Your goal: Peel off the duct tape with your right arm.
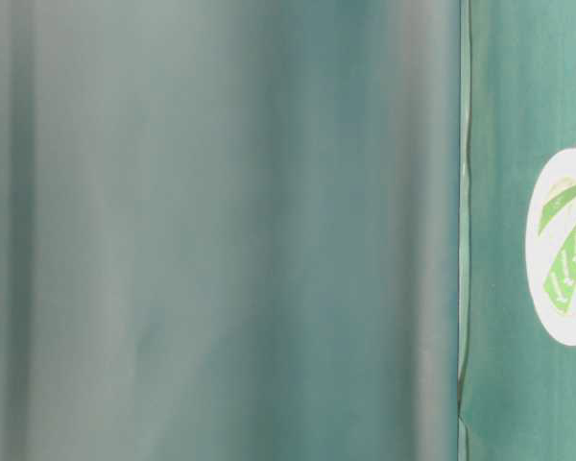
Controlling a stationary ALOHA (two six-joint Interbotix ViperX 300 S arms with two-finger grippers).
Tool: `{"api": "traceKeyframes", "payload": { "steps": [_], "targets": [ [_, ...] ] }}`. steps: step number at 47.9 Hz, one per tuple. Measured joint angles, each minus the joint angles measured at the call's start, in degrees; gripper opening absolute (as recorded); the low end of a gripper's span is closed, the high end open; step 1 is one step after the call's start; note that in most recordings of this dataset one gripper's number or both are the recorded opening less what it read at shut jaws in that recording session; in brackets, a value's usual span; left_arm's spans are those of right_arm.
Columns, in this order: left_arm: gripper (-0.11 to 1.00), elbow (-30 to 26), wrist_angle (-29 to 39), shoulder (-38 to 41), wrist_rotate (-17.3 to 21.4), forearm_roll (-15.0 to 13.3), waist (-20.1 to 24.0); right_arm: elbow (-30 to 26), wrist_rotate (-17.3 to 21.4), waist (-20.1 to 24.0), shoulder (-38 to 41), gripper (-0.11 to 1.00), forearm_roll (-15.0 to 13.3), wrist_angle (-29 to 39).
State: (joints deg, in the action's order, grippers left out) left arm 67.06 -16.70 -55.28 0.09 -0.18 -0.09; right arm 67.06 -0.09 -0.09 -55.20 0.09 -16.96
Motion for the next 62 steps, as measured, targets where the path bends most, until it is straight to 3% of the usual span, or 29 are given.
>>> {"api": "traceKeyframes", "payload": {
  "steps": [2, 8, 23, 28, 33, 37, 41, 48, 51, 62],
  "targets": [
    [0.21, 0.70, -0.79, -0.18, 0.00, -0.09, 0.00, 0.26, 0.00, 0.00, 0.00, 0.22, 0.00, -0.09],
    [0.01, 3.34, -3.52, -1.05, -0.26, -0.35, -0.18, 2.55, 0.26, 0.00, 0.00, 0.01, -0.09, -0.09],
    [0.00, 5.63, -5.71, -0.70, -0.44, -0.53, -0.97, 5.36, 0.44, -0.09, -0.26, -0.07, -0.18, -0.35],
    [0.01, 5.63, -5.89, -0.18, -0.44, -0.44, -1.05, 5.54, 0.44, -0.09, -0.35, 0.01, -0.18, -0.70],
    [0.01, 5.71, -6.15, 0.26, -0.44, -0.53, -1.05, 5.71, 0.44, -0.09, -0.35, 0.21, -0.09, -0.88],
    [0.13, 5.63, -6.24, 0.70, -0.53, -0.53, -1.14, 5.80, 0.44, -0.09, -0.26, 0.44, -0.18, -0.88],
    [0.33, 5.63, -6.50, 1.23, -0.53, -0.53, -1.23, 5.98, 0.44, -0.09, -0.26, 0.65, -0.18, -0.88],
    [0.77, 5.63, -7.82, 3.25, -0.44, -0.53, -1.32, 5.89, 0.44, -0.09, -0.26, 0.65, -0.18, -1.05],
    [0.90, 5.54, -8.61, 4.39, -0.62, -0.53, -1.32, 5.89, 0.44, 0.00, -0.35, 0.65, -0.18, -1.23],
    [0.94, 2.90, -11.69, 9.84, -0.53, -0.53, -1.41, 5.98, 0.44, -0.09, 0.18, 0.65, -0.18, -1.49]
  ]
}}
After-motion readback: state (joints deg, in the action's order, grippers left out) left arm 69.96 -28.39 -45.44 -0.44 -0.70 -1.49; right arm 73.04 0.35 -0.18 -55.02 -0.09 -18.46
